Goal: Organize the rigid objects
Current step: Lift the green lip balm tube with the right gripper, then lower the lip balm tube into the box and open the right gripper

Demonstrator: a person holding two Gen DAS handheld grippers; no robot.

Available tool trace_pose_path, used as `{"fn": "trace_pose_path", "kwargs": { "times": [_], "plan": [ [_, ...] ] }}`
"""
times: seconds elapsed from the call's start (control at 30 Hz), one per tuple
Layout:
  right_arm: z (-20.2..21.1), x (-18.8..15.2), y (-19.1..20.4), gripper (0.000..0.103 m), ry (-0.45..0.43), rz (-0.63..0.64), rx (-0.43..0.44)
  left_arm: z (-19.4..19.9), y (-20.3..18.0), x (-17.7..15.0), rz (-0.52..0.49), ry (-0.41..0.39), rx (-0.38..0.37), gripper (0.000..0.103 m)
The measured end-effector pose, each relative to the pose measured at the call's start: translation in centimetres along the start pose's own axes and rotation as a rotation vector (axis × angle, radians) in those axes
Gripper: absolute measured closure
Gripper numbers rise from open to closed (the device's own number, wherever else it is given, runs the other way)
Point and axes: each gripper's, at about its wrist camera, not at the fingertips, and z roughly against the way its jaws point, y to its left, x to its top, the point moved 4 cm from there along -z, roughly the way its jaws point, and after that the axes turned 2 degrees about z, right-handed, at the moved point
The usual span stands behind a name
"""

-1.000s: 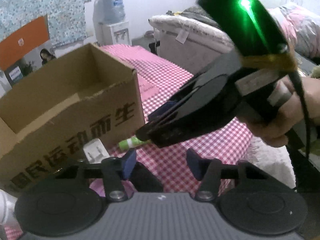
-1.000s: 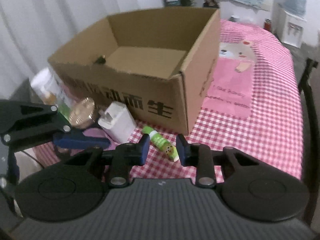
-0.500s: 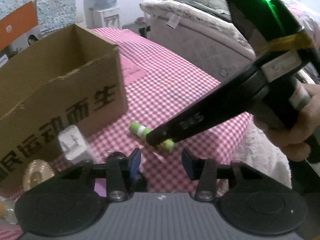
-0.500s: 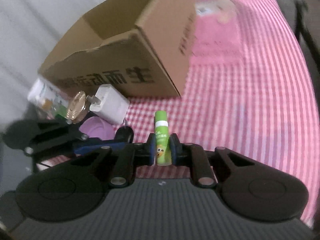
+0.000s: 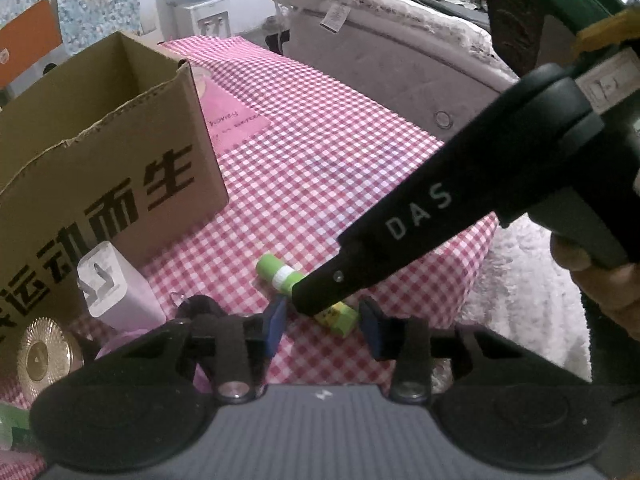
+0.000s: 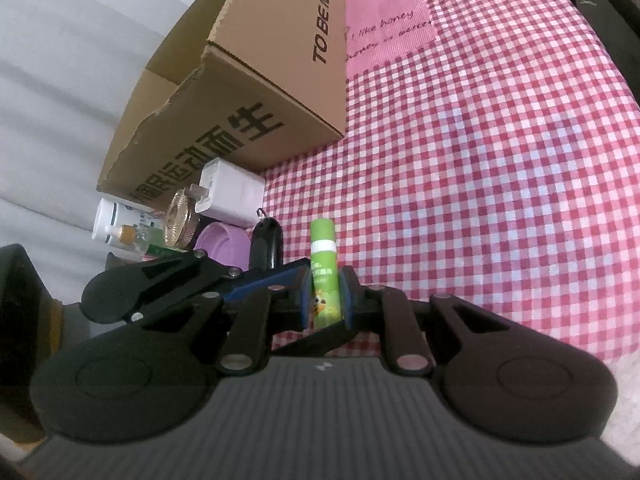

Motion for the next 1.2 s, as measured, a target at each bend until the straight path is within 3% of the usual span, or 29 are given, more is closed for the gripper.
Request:
{"fn": "trace_pose_path", "kwargs": {
  "times": [0.37,0.6,0.83,0.97,1.1,1.2],
  "plan": [
    [0.1,-0.5,0.5,0.087,-0.041,-0.001,0.018,0.6,0.0,-0.2,-0.002,-0.030,0.003,0.066],
    [2.1,-0.8,2.6,0.087,-0.085,0.033,0.013,3.4,-0.2,0.0,-0.012,-0.102,0.009,0.066],
    [5.7,-0.1,8.2,0.087,-0.192,0.159,0.007,9.3,0.7,1.1,-0.037,-0.239,0.066,0.065],
    [7.2,1.6,12.4,0.087,-0.246,0.259,0.039,13.1,2.6,2.3,-0.040,-0.309,0.144,0.063],
    [6.8,4.6,16.5,0.087,-0.262,0.343,0.094,15.8,6.1,3.7,-0.006,-0.327,0.215,0.062],
    [5.0,7.4,19.0,0.087,-0.235,0.370,0.134,16.6,9.6,4.8,0.040,-0.290,0.238,0.061]
  ]
}}
